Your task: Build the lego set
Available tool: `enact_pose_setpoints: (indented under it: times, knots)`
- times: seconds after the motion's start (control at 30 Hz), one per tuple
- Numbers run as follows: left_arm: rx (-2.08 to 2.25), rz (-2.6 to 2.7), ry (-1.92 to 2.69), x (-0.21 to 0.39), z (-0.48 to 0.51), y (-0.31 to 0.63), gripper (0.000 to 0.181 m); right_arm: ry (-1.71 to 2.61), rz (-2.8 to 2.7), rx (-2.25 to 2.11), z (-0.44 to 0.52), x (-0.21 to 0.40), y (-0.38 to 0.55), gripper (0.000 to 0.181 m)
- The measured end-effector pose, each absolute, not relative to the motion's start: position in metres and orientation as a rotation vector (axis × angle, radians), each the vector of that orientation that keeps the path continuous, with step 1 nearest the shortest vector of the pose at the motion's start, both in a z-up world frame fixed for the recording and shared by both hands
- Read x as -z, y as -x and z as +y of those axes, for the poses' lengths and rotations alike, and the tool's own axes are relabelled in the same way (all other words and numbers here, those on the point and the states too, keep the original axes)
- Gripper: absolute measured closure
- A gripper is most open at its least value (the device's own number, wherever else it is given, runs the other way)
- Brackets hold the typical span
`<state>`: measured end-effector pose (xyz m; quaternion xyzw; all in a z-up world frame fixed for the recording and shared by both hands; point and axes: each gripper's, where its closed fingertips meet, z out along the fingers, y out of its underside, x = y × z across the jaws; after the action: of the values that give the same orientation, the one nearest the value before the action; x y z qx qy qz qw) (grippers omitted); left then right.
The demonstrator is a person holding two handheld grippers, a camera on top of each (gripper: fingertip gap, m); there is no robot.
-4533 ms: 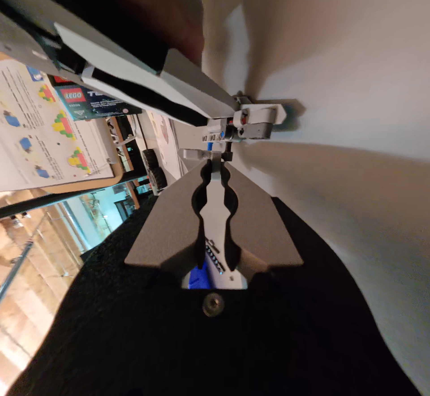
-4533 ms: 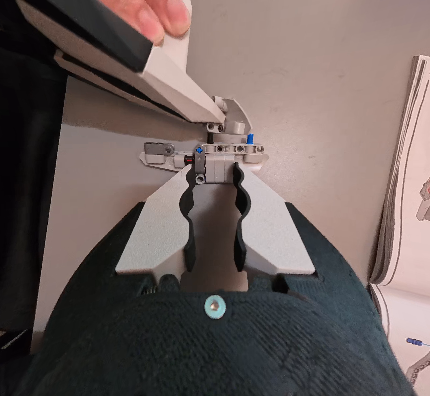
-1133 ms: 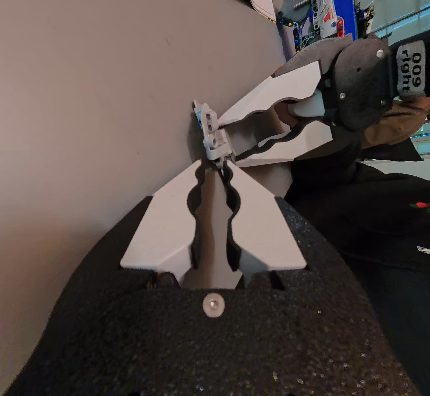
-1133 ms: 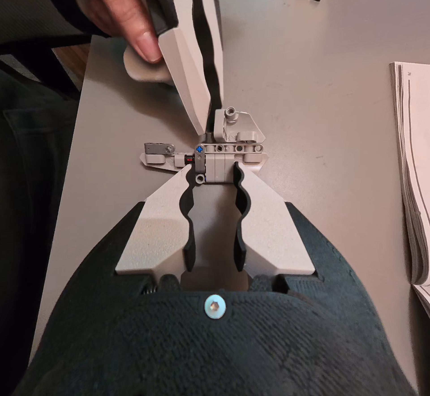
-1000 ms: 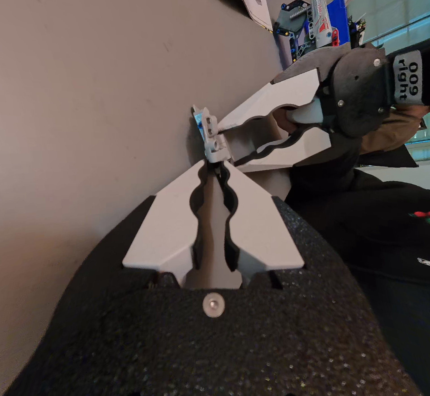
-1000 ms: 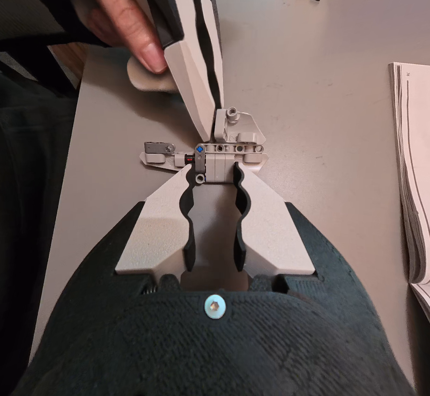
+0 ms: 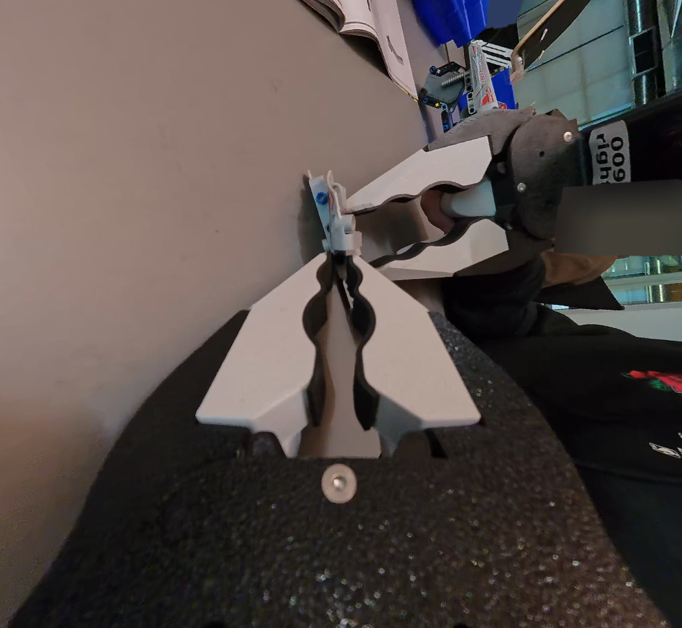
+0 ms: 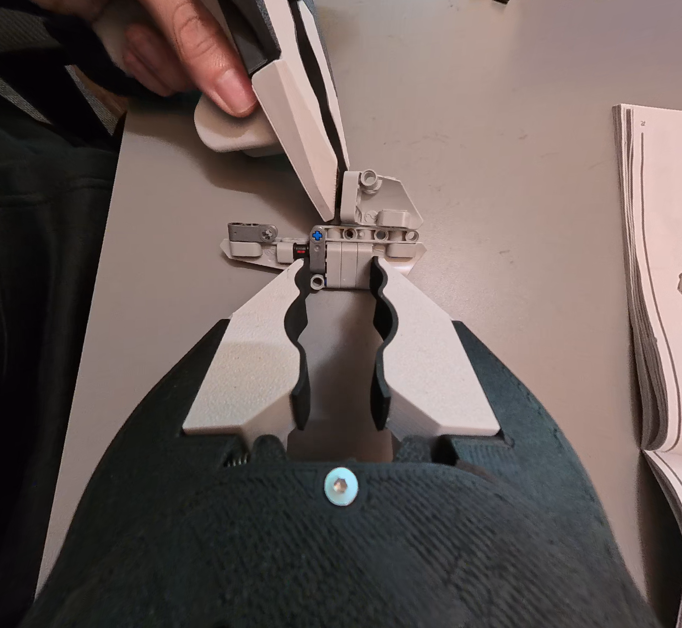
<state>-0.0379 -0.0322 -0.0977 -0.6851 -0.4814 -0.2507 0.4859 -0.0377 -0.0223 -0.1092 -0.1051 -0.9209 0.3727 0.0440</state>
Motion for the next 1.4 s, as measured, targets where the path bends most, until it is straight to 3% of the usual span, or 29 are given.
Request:
enact_pose_setpoints:
  times: [0.57,0.87,1.1,1.4]
  knots:
    - [0.494,-1.073,1.787,0.0979,-0.0314,0.0382,0.177,0.291,-2.816,-1.133,-0.0221,0.1092,0.037,0.15]
    - [0.619,-1.187,1.624,0.0972,-0.0308,0.0407,0.178,0.316,-2.811,-1.112,-0.0215,0.1095,0.0385,0.15]
    - [0.373,-1.077,1.783,0.0973,-0.0312,0.0408,0.177,0.314,-2.812,-1.104,-0.0211,0.1097,0.0384,0.149]
    - [0.508,-1.158,1.638,0.0961,-0.0319,0.0425,0.178,0.325,-2.807,-1.107,-0.022,0.1098,0.0398,0.149]
